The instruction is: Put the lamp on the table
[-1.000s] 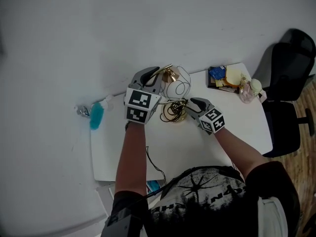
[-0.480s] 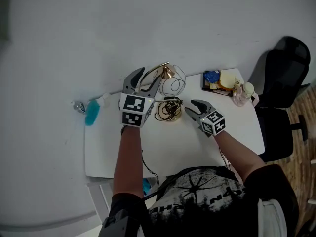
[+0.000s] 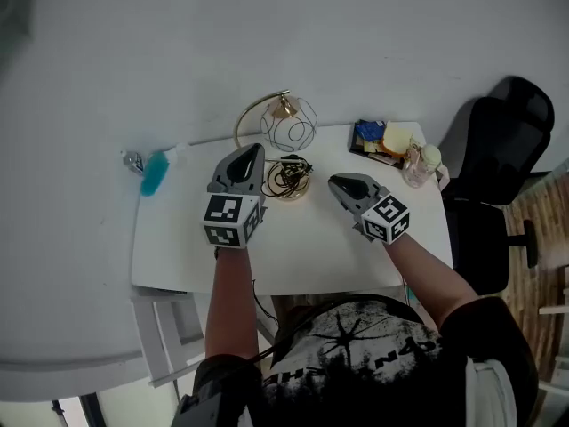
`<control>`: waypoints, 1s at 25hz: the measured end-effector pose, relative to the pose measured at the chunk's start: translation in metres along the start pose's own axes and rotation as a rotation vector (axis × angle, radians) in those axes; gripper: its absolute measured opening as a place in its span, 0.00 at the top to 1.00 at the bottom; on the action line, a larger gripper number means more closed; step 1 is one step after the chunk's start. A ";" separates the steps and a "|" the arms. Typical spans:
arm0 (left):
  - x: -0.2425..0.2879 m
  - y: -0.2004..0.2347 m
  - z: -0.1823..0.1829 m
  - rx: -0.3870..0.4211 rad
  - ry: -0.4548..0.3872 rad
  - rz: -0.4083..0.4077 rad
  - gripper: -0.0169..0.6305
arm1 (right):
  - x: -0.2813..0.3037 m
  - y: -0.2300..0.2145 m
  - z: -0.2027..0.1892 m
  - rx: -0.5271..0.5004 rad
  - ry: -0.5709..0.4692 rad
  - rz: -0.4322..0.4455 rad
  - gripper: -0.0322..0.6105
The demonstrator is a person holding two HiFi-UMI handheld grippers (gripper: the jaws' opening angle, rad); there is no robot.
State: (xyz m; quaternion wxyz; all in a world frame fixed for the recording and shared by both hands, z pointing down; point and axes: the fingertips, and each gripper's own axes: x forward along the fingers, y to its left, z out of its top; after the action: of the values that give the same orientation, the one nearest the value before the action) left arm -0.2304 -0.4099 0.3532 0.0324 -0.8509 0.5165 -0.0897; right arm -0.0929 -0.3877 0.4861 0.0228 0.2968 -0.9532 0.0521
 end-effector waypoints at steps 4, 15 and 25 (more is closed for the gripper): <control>-0.018 -0.037 -0.027 -0.068 0.032 -0.015 0.95 | -0.024 0.012 0.017 -0.040 -0.004 0.037 0.91; -0.057 -0.153 -0.105 -0.250 0.092 -0.093 0.95 | -0.093 0.026 0.001 -0.065 0.051 0.082 0.91; -0.074 -0.198 -0.123 -0.234 0.143 -0.106 0.95 | -0.124 0.045 -0.010 -0.095 0.062 0.117 0.91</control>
State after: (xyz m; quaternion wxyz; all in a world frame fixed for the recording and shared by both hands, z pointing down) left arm -0.1140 -0.2480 0.4944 -0.1088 -0.8664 0.4788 -0.0909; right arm -0.0166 -0.2801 0.4828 0.0634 0.2376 -0.9691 0.0175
